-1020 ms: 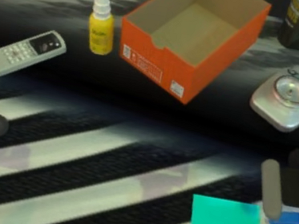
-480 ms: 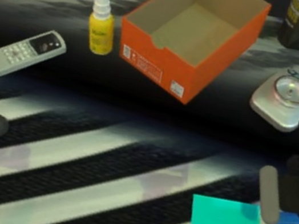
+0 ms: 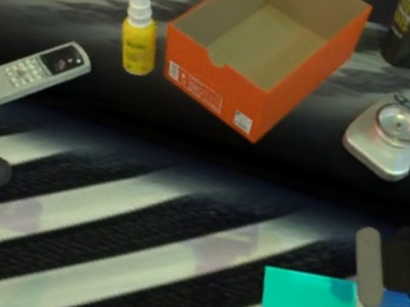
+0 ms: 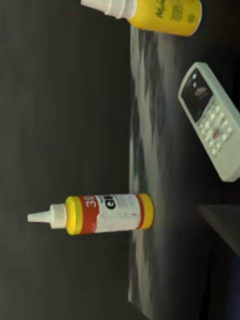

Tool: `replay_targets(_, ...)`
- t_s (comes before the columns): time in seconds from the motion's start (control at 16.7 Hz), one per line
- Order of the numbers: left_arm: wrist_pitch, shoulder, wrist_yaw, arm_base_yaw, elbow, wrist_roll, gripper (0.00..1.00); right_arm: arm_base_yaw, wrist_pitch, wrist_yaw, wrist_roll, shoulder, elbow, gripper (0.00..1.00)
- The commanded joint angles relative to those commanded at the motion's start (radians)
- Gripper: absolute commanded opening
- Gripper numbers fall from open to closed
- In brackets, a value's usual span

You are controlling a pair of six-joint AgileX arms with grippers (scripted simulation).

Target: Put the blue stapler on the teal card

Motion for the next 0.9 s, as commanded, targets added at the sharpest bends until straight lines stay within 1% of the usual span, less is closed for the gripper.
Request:
replay_targets(0.18,0.0,0.0,0.0,0.0,0.0,0.0,1.0,0.0,0.0,0.0,0.0,0.0,0.0,0.02)
replay_targets(0.24,0.0,0.0,0.0,0.0,0.0,0.0,1.0,0.0,0.0,0.0,0.0,0.0,0.0,0.0)
replay_targets(0.66,0.0,0.0,0.0,0.0,0.0,0.0,1.0,0.0,0.0,0.0,0.0,0.0,0.0,0.0)
replay_targets(0.9,0.0,0.0,0.0,0.0,0.0,0.0,1.0,0.002,-0.06,0.0,0.007,-0.036,0.038,0.0)
